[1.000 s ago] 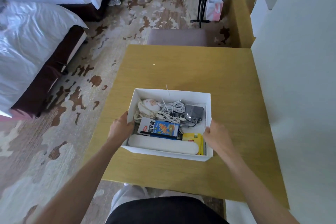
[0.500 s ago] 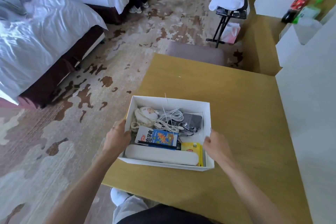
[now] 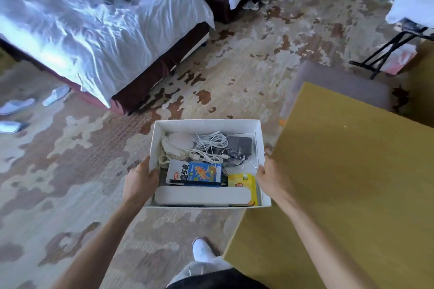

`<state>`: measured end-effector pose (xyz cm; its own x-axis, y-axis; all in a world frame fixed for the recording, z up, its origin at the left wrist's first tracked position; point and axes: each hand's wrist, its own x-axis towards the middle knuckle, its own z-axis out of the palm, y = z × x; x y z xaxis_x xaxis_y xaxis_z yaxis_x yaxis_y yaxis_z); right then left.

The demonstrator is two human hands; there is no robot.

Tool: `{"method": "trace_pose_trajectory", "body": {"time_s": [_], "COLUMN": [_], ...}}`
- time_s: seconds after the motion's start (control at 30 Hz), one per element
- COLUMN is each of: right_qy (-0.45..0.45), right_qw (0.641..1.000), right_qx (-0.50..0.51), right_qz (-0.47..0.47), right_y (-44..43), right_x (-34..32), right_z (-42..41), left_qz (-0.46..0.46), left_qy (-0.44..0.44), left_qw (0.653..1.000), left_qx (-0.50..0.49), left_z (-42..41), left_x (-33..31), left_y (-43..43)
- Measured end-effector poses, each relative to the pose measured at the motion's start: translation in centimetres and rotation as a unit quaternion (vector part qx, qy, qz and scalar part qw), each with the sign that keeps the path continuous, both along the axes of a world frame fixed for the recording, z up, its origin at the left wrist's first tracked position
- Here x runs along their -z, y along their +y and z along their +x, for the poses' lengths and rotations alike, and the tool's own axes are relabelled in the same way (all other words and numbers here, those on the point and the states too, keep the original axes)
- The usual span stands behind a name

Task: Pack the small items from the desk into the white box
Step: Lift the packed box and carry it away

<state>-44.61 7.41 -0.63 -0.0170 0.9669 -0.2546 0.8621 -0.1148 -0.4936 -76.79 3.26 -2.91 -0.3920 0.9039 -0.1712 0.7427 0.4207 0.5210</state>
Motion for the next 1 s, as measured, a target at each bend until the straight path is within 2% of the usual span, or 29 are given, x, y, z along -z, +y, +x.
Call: {"method": "trace_pose_trajectory", "body": {"time_s": [0.17, 0.33, 0.57, 0.73, 0.83, 1.0], "right_qy": [-0.004, -0.021, -0.025, -0.017, -0.026, -0.061], "right_qw": [0.994, 0.977, 0.93, 0.877, 0.841, 0.739], "right_qx": [-0.105, -0.213, -0.367, -0.479, -0.541, -0.668], "right_qz": [0.01, 0.015, 0.008, -0.003, 0.012, 0.055], "right_y": [4.4, 7.2, 10.4, 11.8, 12.0, 7.3], "right_x": [1.0, 1.1, 0.3, -0.3, -0.9, -1.3], "right_z": [-10.3, -20.4, -36.4, -49.3, -57.3, -70.6], "left_qz": [-0.014, -0.009, -0.028, -0.008, -0.001, 0.013], "left_qy": [-0.055, -0.026, -0.019, -0.005, 0.0, -0.003], "left_qw": [0.992, 0.978, 0.936, 0.892, 0.851, 0.764], "left_qx": [-0.108, -0.208, -0.351, -0.452, -0.526, -0.645], "left_z": [-8.6, -15.2, -23.8, -30.9, -34.2, -37.3], "left_x": [0.2, 0.3, 0.2, -0.5, -0.8, -0.4], "left_y": [-2.4, -6.0, -10.8, -12.7, -14.2, -20.3]}}
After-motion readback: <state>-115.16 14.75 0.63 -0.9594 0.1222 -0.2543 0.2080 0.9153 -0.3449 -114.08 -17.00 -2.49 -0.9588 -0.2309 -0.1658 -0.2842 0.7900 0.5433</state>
